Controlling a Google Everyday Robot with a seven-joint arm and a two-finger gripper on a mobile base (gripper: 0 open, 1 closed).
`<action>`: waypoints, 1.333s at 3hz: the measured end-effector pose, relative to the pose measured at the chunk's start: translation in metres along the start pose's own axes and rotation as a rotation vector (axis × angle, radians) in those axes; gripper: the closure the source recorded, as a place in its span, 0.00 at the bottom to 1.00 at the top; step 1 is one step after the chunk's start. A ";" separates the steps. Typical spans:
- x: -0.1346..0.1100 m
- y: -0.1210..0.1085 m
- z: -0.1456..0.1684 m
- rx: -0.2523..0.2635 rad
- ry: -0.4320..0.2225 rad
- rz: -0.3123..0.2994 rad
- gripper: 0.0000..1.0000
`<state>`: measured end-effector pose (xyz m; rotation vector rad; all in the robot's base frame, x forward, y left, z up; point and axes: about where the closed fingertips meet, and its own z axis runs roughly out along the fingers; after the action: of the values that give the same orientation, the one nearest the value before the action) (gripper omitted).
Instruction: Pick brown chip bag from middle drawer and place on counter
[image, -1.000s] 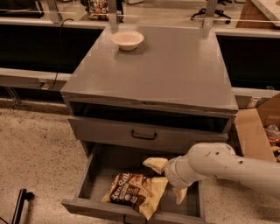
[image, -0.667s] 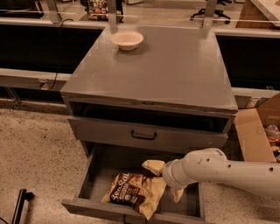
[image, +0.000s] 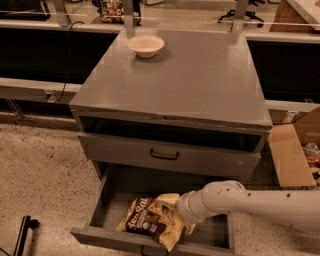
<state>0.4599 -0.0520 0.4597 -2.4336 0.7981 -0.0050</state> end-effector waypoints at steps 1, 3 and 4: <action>-0.006 -0.003 0.011 0.013 -0.023 -0.013 0.38; -0.008 -0.036 -0.018 0.067 -0.018 0.018 0.86; -0.013 -0.074 -0.060 0.153 -0.043 0.055 1.00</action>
Offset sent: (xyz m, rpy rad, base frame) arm 0.0071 0.0182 0.0165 0.0887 -0.0178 0.0292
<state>0.4788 -0.0268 0.5508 -2.2601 0.8144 0.0072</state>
